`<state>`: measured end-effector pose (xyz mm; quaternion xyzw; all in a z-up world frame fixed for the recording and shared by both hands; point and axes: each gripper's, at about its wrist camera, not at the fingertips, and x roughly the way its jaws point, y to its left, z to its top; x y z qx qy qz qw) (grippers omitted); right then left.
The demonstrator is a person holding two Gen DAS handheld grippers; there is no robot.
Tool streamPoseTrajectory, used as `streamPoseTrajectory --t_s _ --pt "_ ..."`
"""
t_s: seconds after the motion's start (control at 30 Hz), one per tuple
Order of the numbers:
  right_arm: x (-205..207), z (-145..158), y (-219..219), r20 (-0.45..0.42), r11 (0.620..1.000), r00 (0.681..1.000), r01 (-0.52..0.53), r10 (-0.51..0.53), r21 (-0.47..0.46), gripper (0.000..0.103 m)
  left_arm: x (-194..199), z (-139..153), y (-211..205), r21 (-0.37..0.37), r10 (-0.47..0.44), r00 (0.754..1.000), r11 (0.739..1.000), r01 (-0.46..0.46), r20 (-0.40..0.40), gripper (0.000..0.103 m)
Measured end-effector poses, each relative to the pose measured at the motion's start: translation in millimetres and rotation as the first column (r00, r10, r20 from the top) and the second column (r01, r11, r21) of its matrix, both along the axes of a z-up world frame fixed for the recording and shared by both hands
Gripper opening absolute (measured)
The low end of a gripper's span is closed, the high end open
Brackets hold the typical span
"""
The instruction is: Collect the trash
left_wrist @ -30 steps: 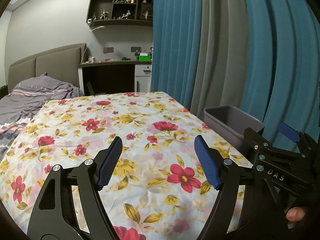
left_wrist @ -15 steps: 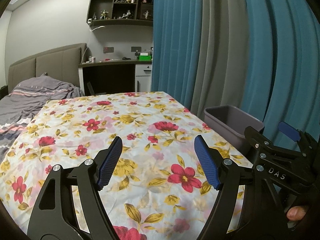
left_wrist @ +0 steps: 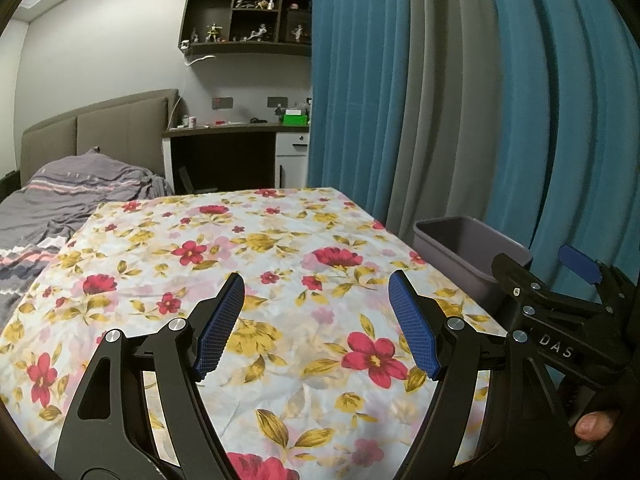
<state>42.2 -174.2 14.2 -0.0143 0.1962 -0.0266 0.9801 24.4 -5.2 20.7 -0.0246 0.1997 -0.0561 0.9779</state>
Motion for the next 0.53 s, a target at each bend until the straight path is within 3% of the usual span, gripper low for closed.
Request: streamPoseTrajectory --t_s 0.53 --pt "4.8 0.7 2.3 0.004 1.0 1.0 -0.006 0.006 0.015 0.097 3.4 -3.3 9.8 0.01 0.058 0.998 0.998 -0.057 -0.012 0.087"
